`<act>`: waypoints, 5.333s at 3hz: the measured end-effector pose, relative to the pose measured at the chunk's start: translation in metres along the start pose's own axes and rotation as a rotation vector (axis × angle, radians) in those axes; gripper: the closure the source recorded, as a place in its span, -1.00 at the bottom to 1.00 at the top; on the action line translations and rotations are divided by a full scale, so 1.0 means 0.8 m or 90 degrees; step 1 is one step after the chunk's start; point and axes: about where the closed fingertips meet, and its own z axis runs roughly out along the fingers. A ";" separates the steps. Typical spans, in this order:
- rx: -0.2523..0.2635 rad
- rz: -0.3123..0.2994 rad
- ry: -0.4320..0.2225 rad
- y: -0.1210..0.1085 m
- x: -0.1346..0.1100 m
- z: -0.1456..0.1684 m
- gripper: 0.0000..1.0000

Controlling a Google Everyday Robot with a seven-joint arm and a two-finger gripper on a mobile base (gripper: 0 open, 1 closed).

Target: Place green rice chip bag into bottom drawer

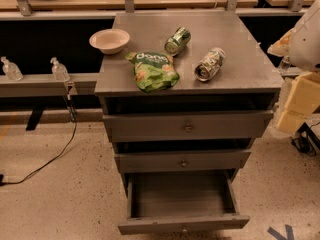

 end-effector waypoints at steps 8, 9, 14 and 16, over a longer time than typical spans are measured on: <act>0.074 -0.228 -0.108 -0.078 -0.107 0.131 -1.00; 0.151 -0.329 -0.151 -0.101 -0.151 0.151 -1.00; 0.168 -0.455 -0.270 -0.157 -0.300 0.272 -0.09; 0.193 -0.448 -0.285 -0.147 -0.302 0.236 0.83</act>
Offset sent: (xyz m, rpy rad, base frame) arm 0.0345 0.0101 -0.0101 0.0154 -0.0057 0.0208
